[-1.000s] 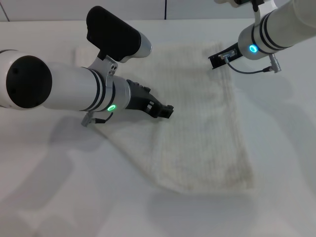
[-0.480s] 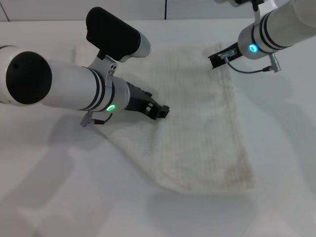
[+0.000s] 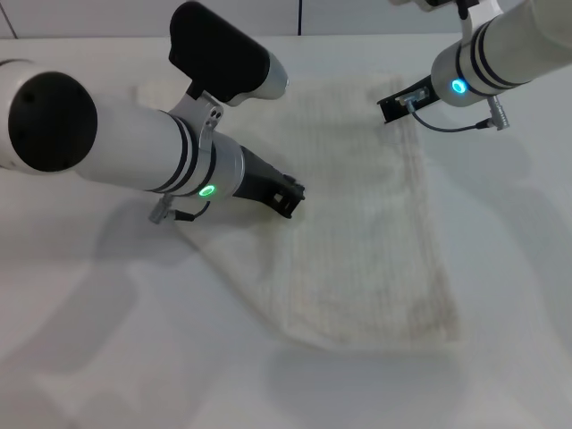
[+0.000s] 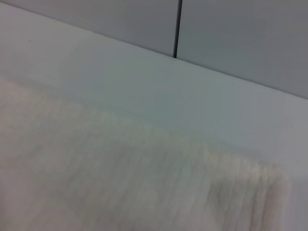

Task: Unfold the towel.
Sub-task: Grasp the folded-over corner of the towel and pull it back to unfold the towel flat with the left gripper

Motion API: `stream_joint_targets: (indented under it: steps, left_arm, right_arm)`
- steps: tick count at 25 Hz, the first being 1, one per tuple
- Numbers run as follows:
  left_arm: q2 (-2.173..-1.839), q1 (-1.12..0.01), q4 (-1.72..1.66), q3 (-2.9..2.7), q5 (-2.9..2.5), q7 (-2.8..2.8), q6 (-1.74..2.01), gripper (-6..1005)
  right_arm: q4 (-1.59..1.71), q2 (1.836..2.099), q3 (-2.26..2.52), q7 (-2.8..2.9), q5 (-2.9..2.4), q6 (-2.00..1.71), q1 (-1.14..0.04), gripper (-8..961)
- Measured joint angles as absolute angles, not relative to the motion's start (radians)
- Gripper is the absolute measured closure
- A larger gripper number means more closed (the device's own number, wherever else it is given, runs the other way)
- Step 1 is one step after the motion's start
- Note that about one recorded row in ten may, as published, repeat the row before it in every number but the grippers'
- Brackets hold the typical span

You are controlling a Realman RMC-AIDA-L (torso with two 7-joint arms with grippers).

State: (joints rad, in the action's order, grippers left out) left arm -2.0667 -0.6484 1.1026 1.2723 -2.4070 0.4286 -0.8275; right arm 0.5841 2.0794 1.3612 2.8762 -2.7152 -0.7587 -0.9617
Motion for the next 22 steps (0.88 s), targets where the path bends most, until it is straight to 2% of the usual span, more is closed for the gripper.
stream_joint_targets:
  steps: [8, 13, 22]
  left_arm:
    - [-2.068, -0.636, 1.215, 1.3, -2.483, 0.392, -0.94, 915]
    - [-2.068, -0.635, 1.274, 1.301, -2.549, 0.34, -1.004, 958]
    - [-2.07, -0.649, 1.388, 1.301, -2.683, 0.248, -1.192, 958]
  right_arm:
    - [0.586, 2.079, 1.36, 2.876, -2.715, -0.757, -0.958, 954]
    - [0.57, 2.078, 1.364, 2.876, -2.715, -0.749, -0.957, 953]
    - [0.543, 2.08, 1.365, 2.876, -2.715, -0.741, -0.959, 953]
